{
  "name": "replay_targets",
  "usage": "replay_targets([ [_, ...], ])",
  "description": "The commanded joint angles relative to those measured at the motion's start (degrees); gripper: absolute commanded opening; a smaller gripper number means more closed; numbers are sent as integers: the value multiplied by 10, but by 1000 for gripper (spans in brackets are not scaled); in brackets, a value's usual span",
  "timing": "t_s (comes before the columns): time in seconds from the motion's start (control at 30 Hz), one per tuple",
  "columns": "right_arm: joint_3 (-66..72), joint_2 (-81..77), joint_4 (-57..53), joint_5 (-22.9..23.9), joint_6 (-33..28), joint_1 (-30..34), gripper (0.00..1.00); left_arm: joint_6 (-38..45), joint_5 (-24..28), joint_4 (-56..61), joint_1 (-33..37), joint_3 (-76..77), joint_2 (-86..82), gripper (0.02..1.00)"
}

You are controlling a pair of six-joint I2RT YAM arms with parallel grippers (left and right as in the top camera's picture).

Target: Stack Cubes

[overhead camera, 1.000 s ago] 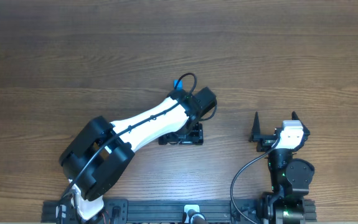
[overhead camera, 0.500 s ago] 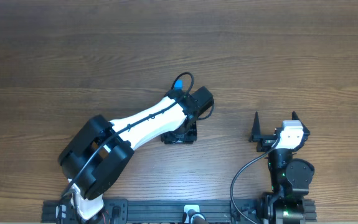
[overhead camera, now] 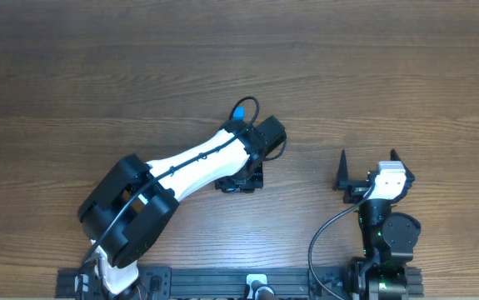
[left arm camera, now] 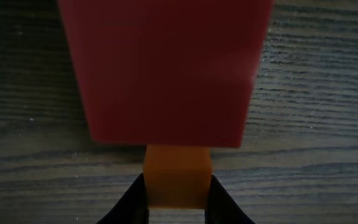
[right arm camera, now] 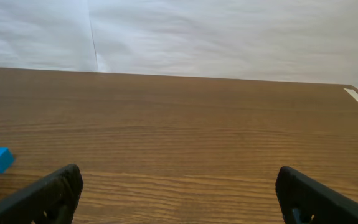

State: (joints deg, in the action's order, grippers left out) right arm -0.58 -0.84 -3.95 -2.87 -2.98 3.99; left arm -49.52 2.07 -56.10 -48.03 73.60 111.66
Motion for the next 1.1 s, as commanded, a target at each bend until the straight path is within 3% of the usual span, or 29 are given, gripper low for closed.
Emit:
replay_targets([
  [0.03,3,5,-2,3,3,3,991,-2,-13,0,4,-8,-12,80],
  [0.37,3,5,-2,3,3,3,993,-2,-11,-29,6,2,-50,40],
  [0.67,3,5,-2,4,3,3,993,28,-29,-93,28,110,-67,36],
  [1.1,3,5,-2,3,3,3,993,58,-28,-82,67,137,-49,36],
])
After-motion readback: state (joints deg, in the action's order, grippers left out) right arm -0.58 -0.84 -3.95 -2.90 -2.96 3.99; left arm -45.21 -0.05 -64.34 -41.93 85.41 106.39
